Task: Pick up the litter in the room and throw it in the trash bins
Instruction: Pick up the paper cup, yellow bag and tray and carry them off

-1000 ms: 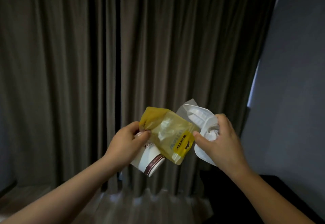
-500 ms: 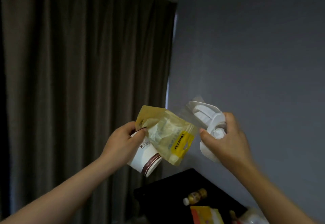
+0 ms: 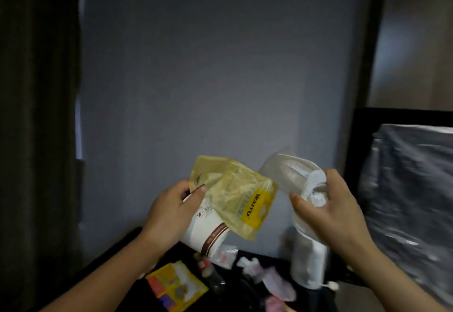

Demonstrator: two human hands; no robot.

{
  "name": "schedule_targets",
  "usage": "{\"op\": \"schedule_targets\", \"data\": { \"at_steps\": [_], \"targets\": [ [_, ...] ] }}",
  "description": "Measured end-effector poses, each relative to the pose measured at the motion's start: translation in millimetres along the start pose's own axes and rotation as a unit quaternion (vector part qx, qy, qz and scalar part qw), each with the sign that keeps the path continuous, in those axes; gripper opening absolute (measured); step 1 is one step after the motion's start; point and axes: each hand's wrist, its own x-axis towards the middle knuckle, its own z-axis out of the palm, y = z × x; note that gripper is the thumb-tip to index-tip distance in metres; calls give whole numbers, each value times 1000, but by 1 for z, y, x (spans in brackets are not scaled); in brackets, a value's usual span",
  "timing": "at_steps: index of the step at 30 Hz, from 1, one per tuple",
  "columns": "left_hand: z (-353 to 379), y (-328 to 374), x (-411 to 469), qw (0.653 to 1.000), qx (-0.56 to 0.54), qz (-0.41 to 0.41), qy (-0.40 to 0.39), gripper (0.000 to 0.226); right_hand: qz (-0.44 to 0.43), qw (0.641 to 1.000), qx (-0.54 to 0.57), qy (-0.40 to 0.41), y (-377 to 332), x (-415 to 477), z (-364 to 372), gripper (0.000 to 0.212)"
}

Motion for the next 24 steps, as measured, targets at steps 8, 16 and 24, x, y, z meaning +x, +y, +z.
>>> {"op": "schedule_targets", "data": {
  "at_steps": [8,16,24],
  "targets": [
    [137,91,-22,983,-107,82,-126,35,45,984,-152,78,44,-40,-163,37],
    [252,220,-94,936,-209,132,-251,39,78,944,-269,176,75,-95,-315,42],
    [341,346,-188,891,-273,184,-312,41,124,899,-341,245,104,-152,-463,43]
  ]
}}
